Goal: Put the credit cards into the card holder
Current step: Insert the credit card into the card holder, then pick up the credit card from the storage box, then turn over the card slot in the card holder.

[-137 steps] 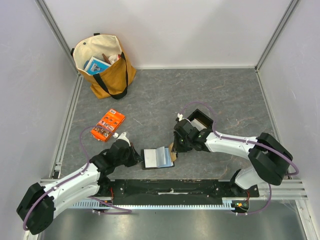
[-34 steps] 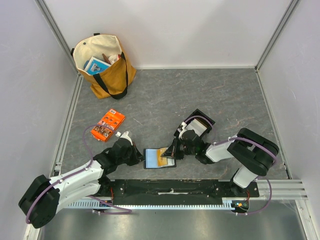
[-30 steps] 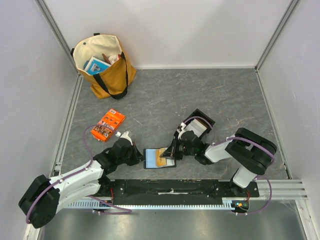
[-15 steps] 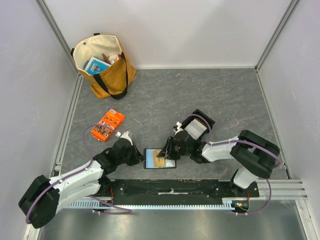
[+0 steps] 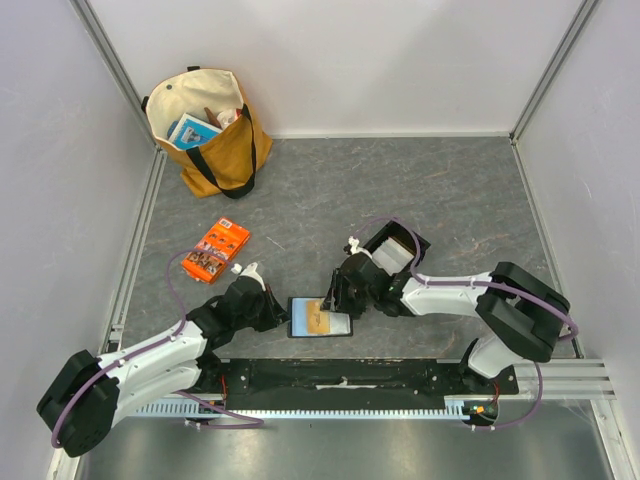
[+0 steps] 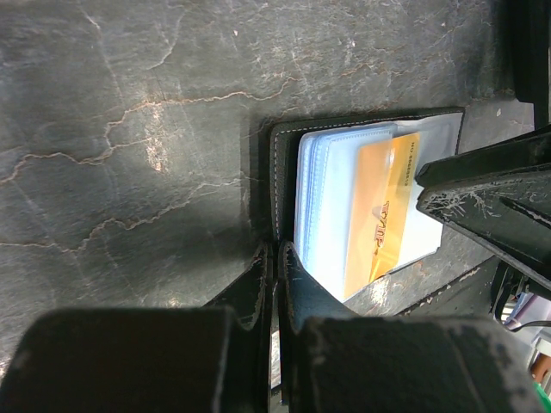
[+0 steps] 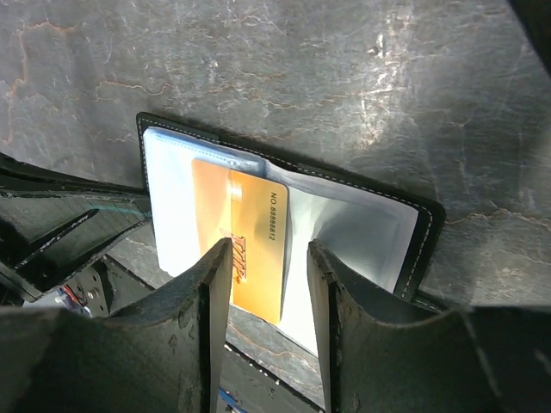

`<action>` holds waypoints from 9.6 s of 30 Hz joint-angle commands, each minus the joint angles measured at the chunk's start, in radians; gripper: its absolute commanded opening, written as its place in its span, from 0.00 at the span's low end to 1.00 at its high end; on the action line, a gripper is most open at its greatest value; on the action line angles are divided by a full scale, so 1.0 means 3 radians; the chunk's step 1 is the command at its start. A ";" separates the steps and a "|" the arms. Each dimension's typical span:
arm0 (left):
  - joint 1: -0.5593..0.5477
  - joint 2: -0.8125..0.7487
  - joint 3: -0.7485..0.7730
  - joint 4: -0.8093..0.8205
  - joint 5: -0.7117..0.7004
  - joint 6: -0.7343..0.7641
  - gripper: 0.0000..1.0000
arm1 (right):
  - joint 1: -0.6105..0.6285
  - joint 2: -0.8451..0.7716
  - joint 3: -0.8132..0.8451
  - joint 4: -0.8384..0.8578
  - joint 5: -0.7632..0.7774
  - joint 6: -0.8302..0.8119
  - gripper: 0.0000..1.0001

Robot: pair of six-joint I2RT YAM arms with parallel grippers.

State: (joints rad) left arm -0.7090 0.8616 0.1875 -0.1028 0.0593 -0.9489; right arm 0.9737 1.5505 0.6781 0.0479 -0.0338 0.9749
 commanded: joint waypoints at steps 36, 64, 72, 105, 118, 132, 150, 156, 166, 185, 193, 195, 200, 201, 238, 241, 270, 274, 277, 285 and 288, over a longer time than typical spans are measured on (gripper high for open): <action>-0.0009 -0.0065 0.0045 -0.0025 -0.0019 0.0080 0.02 | 0.0190 0.0227 0.0455 0.0097 -0.0262 -0.0176 0.39; -0.0009 -0.0310 0.0055 -0.0153 -0.0014 0.0116 0.02 | -0.1578 -0.0321 0.1079 -0.1510 0.0537 -0.2625 0.64; -0.0009 -0.0172 0.0091 -0.0072 0.0017 0.0136 0.02 | -0.1865 -0.0050 0.1084 -0.1418 0.0277 -0.2723 0.66; -0.0009 -0.0003 0.0070 0.0072 0.0094 0.0146 0.02 | -0.2126 -0.0106 0.0859 -0.1402 -0.0322 -0.2544 0.28; -0.0009 0.0104 0.0065 0.0159 0.0140 0.0157 0.02 | -0.2259 -0.0198 0.0905 -0.1463 -0.0486 -0.2544 0.22; -0.0009 0.0089 0.0055 0.0174 0.0140 0.0156 0.02 | -0.2213 -0.0081 0.1063 -0.1596 0.0301 -0.2549 0.21; -0.0009 0.0063 0.0040 0.0174 0.0130 0.0157 0.02 | -0.1640 0.0175 0.1145 -0.1826 0.1304 -0.2615 0.24; -0.0004 0.0063 0.0070 0.0138 0.0130 0.0187 0.02 | -0.1620 0.0272 0.1145 -0.1888 0.1217 -0.2646 0.20; -0.0009 -0.0039 0.0076 0.0082 0.0104 0.0182 0.02 | -0.1620 0.0047 0.1446 -0.2128 0.1110 -0.2779 0.00; -0.0014 -0.0065 0.0091 0.0077 0.0109 0.0172 0.02 | -0.1594 -0.0678 0.1626 -0.2282 0.0553 -0.2381 0.00; -0.0009 -0.0223 0.0106 0.0056 0.0170 0.0070 0.02 | -0.0941 -0.1251 0.0860 -0.1373 0.0505 -0.1022 0.00; -0.0009 -0.0274 0.0091 0.0051 0.0186 0.0029 0.02 | -0.0665 -0.1297 0.0681 -0.1107 0.0715 -0.0699 0.00; -0.0009 -0.0432 0.0050 0.0026 0.0237 -0.0094 0.02 | 0.0337 -0.1135 0.0664 -0.0876 0.1727 -0.0162 0.00; -0.0009 -0.0468 0.0045 0.0016 0.0227 -0.0114 0.02 | 0.0511 -0.1063 0.0685 -0.0835 0.1885 -0.0105 0.00; -0.0009 -0.0612 -0.0001 -0.0015 0.0222 -0.0186 0.02 | 0.1315 0.0083 0.1150 -0.0809 0.2419 0.0238 0.00; -0.0009 -0.0627 -0.0001 -0.0020 0.0222 -0.0196 0.02 | 0.1320 0.0072 0.1232 -0.0824 0.2444 0.0176 0.00; -0.0014 -0.0637 0.0014 -0.0071 0.0181 -0.0176 0.02 | 0.1346 0.0001 0.1084 -0.0942 0.2552 0.0227 0.00; -0.0009 -0.0648 0.0014 -0.0072 0.0191 -0.0176 0.02 | 0.1341 0.0098 0.1135 -0.0957 0.2511 0.0217 0.00; -0.0004 -0.0653 0.0014 -0.0077 0.0191 -0.0176 0.02 | 0.1341 0.0139 0.1166 -0.0962 0.2500 0.0207 0.00; -0.0009 -0.0678 -0.0001 -0.0082 0.0181 -0.0191 0.02 | 0.1336 0.0216 0.1206 -0.0962 0.2434 0.0217 0.00; -0.0009 -0.0694 0.0004 -0.0092 0.0186 -0.0191 0.02 | 0.1336 0.0175 0.1227 -0.0962 0.2434 0.0222 0.00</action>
State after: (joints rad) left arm -0.7090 0.6693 0.1890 -0.1417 0.1123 -0.9810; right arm 1.3724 1.6035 1.0046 -0.2447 0.6827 1.0210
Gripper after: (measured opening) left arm 0.025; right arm 0.007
